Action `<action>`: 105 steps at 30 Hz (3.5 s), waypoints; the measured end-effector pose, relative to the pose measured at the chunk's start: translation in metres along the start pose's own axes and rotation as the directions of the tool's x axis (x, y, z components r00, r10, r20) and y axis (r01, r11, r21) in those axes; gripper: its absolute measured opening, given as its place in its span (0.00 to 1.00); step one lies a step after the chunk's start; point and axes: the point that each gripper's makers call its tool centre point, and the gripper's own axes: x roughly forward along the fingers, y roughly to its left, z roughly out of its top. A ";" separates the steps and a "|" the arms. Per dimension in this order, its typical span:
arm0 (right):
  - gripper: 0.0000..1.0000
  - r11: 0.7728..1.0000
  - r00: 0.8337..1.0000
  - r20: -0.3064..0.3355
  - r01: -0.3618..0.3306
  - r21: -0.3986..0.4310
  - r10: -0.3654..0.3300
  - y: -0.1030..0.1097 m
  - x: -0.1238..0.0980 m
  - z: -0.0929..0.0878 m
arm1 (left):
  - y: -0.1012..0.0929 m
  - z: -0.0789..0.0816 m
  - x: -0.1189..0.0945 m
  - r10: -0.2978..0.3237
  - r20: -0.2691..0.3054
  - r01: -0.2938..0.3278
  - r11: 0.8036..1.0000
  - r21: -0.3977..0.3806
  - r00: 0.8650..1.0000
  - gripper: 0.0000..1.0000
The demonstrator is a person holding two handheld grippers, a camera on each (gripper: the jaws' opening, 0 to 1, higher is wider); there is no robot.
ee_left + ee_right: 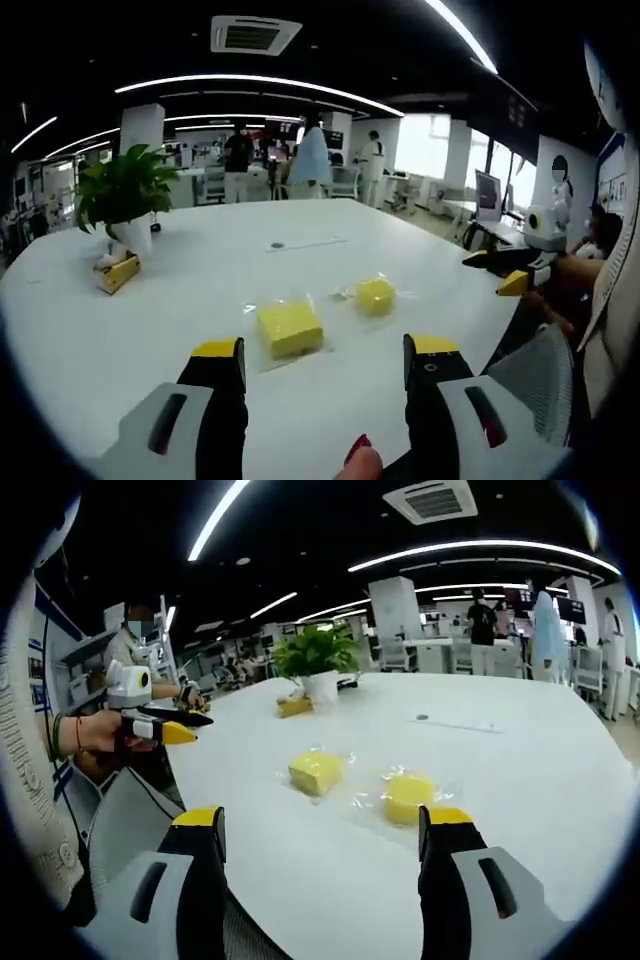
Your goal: Compare the silicone blocks by pressing each to a similar depth, holding the contact briefly, and releasing to observe deformation and rebound differences across the visible hardness samples.
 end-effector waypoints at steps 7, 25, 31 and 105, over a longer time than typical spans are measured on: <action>0.73 1.000 1.000 -0.002 -0.002 0.003 0.002 0.001 -0.002 -0.003 | -0.004 -0.003 -0.003 0.004 -0.007 -0.004 1.000 -0.003 1.000 0.63; 0.72 1.000 1.000 -0.005 -0.007 -0.006 0.007 0.002 -0.002 -0.003 | -0.007 -0.002 -0.005 0.007 -0.002 -0.007 1.000 -0.003 1.000 0.62; 0.72 1.000 1.000 -0.002 -0.006 -0.007 0.006 0.003 -0.003 -0.003 | -0.008 -0.001 -0.005 0.006 0.002 -0.006 1.000 -0.003 1.000 0.62; 0.70 0.999 0.994 -0.102 0.035 0.039 -0.031 -0.034 0.016 -0.007 | 0.085 -0.015 0.143 -0.034 0.078 0.073 0.816 -0.574 0.996 0.60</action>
